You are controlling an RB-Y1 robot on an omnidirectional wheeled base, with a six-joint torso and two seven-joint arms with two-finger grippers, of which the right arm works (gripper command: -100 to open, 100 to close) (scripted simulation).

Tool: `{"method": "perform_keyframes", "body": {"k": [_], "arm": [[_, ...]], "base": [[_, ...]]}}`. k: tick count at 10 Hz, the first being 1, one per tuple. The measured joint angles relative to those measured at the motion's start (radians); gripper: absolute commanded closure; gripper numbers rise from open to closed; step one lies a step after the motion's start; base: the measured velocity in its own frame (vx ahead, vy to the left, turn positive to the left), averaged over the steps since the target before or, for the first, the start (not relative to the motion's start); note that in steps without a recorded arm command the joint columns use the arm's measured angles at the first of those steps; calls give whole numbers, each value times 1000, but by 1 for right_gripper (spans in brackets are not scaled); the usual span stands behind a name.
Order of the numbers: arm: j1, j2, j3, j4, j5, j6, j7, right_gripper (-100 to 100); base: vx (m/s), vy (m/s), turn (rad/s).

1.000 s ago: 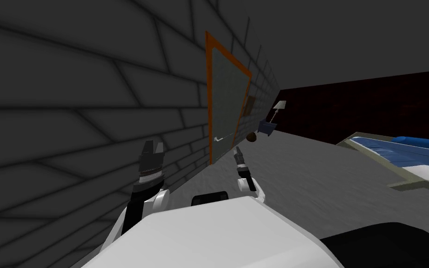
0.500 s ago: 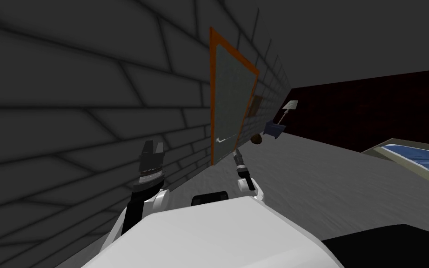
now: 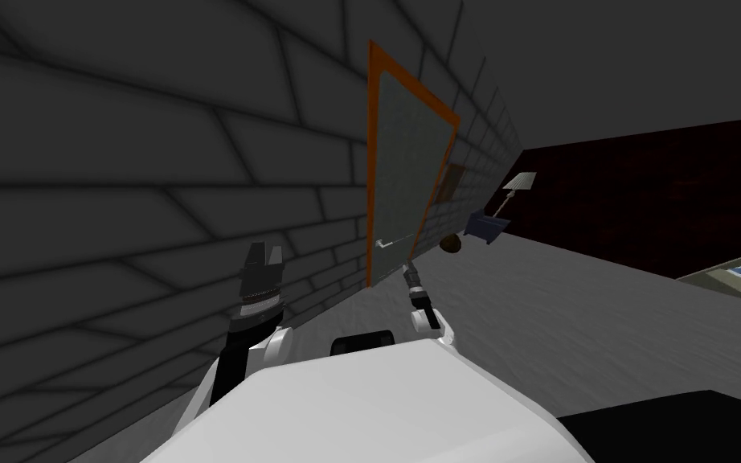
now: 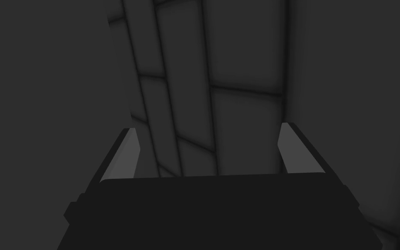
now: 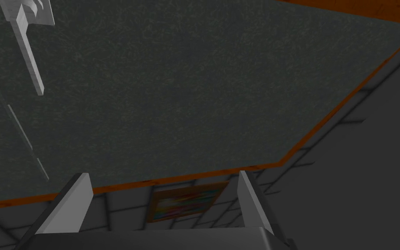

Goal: Pull the door open

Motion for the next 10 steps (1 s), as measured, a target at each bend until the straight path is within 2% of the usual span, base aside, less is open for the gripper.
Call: {"method": "perform_keyframes", "body": {"k": [1,3,8,10], "arm": [[-13,-2,1,30,-2,-8,-4,-100],[-30,-10,2,80,-7,-24,-15,-100],[-72,-37,5,215,-23,-63,-48,-100],[-89,-44,7,265,-28,-78,-60,-100]], "base": [[44,-65,262],[37,-56,87],[38,-68,169],[33,-56,88]]}}
